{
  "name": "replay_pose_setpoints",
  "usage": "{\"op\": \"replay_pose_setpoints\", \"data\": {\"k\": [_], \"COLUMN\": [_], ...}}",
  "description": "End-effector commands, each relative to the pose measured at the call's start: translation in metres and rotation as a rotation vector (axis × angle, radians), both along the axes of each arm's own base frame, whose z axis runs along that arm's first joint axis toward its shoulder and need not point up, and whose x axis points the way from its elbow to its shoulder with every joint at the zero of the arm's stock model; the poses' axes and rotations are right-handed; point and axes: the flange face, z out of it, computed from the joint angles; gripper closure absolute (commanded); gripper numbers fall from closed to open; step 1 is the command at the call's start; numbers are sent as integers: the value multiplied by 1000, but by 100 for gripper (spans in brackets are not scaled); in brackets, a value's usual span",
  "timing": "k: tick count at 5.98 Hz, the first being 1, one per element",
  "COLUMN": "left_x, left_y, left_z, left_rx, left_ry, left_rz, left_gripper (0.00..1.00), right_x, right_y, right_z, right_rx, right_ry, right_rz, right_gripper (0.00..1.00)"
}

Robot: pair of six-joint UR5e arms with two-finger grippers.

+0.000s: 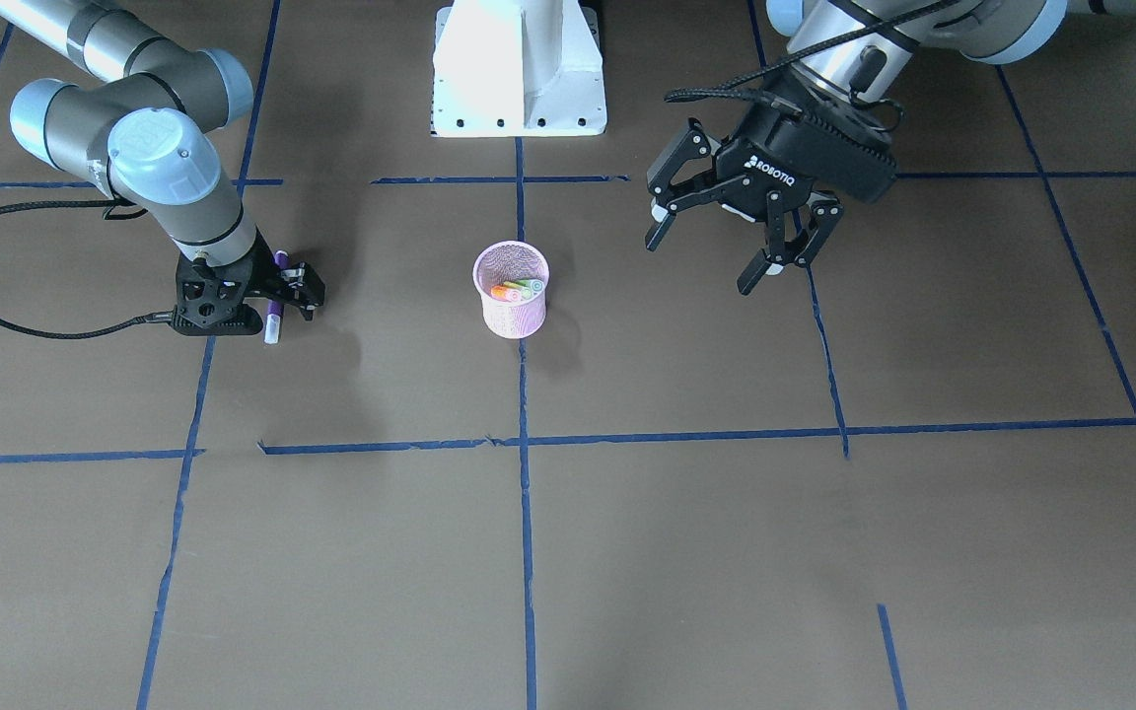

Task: Collect pens into pen holder
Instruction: 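Close the right gripper on the purple marker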

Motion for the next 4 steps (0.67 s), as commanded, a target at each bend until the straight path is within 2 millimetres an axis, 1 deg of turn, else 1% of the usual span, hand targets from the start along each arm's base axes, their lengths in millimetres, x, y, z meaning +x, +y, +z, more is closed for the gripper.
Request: {"op": "replay_pose_setpoints", "data": {"k": [1,2,4], "left_x": [0,0,0], "left_y": [0,0,0], "left_z": [1,2,1], "left_rx": [0,-1,-1], "left_ry": [0,-3,-2], "left_rz": [-1,0,-1], "left_gripper": [0,0,0], "right_x": [-4,-2,7], "right_y": [-3,-4,-9], "right_z": [6,4,1], "right_rx": [12,12,2], "right_ry": [-22,-26,-39], "right_rz": [1,4,9], "right_gripper": [2,10,35]}}
